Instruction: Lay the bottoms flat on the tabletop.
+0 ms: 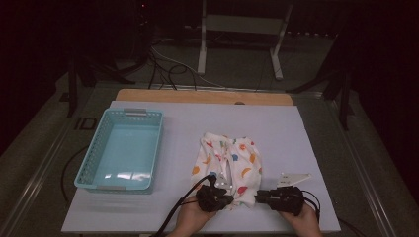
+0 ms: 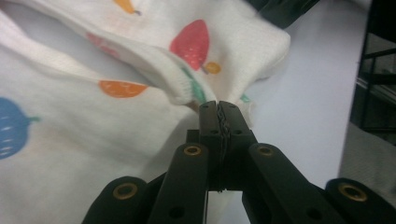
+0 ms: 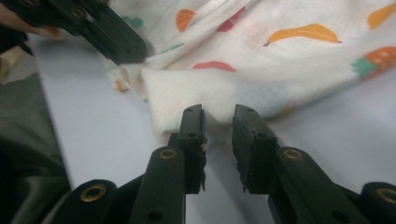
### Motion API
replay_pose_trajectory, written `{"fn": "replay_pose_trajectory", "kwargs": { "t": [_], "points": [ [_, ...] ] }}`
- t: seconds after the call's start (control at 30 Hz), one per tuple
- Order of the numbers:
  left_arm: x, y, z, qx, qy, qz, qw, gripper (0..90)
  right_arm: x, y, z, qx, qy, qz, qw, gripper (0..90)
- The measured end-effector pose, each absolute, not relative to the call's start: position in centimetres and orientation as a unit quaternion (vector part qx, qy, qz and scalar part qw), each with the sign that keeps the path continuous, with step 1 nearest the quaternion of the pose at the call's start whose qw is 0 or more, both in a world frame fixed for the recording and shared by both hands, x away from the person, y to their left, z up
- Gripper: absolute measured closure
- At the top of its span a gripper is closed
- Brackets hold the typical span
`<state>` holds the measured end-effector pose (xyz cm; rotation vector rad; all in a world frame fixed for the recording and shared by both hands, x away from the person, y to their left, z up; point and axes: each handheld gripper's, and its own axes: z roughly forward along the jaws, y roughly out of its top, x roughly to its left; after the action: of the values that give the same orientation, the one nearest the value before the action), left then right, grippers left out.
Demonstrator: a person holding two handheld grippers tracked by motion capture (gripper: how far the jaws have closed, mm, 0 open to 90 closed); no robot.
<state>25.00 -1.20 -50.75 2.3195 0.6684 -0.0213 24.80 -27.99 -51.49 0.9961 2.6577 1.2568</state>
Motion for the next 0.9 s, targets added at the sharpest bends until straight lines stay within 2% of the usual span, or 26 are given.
{"fn": "replay_pose_trajectory", "kwargs": {
  "t": [0.27,0.47,0.6,0.73,0.77,0.9],
  "points": [
    [25.0,-0.6,-50.5,0.895,0.262,-0.006,0.362,90.0,26.1,-25.7,-51.7,0.302,0.865,0.4,0.034,72.1],
    [25.2,-0.1,-50.0,0.89,0.268,0.0,0.369,90.0,25.4,-26.8,-51.4,0.305,0.865,0.396,0.047,73.4],
    [25.3,-0.2,-50.1,0.892,0.267,-0.001,0.365,90.0,25.3,-27.3,-52.0,0.311,0.864,0.393,0.049,66.5],
    [25.1,-0.4,-50.4,0.894,0.264,-0.004,0.363,90.0,26.1,-26.4,-52.0,0.315,0.859,0.4,0.046,64.8],
    [25.1,-0.4,-50.4,0.893,0.264,-0.004,0.363,90.0,26.2,-26.1,-52.1,0.314,0.862,0.394,0.049,66.6],
    [25.1,-0.3,-50.4,0.893,0.266,-0.007,0.364,90.0,26.4,-25.3,-52.3,0.308,0.865,0.389,0.074,87.1]
  ]
}}
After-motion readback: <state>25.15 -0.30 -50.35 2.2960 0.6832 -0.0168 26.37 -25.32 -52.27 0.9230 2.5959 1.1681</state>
